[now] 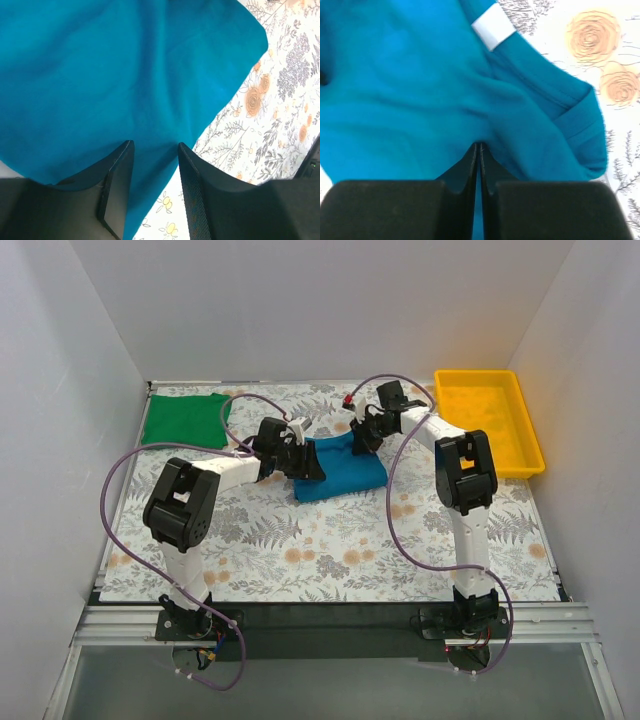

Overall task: Fold and stack the t-shirts
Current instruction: Fold the tshirt

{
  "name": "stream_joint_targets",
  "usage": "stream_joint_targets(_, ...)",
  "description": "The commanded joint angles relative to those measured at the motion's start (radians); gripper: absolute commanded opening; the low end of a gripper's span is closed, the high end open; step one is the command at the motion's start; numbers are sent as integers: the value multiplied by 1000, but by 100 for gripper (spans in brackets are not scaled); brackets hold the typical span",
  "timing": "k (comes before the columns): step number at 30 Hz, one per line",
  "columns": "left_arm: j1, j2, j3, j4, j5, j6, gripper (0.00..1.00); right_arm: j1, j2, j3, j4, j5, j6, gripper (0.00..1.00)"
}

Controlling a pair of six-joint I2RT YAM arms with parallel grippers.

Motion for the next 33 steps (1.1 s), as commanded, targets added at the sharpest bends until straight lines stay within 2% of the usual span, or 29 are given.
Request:
stream_joint_targets(1,6,-33,-20,14,51,-4,39,0,25,113,-10,70,64,8)
stream_joint_targets(5,6,-20,-36,16,43,2,39,0,94,231,1,216,141,3)
stream_joint_targets(10,6,-1,-40,-19,17,25,38,0,151,349,18,284,187,4)
stream_joint_targets(14,7,-12,-45,-21,-41,29,38,-1,173,380,24,347,196,6)
stream_joint_targets(16,9,-27,-37,-1,-98,26,40,-10,132,354,23,318,173,9)
stream_joint_targets(20,32,-24,47,42,-156,-19,43,-42,-8,224,27,124,77,19)
stream_joint_targets(22,50,11,102,33,-146,-39,44,-67,-90,138,27,34,42,25)
stream_joint_targets(23,57,52,153,27,-132,-50,44,-75,-115,105,29,-62,31,26)
stream_joint_targets(25,67,94,204,27,-115,-81,44,-79,-167,23,27,-125,11,27)
stream_joint_targets(28,70,169,274,-3,-101,-119,44,-75,-174,-29,27,-217,40,27)
stream_joint_targets(33,75,244,336,-7,-63,-176,41,-61,-105,-16,29,-224,135,26)
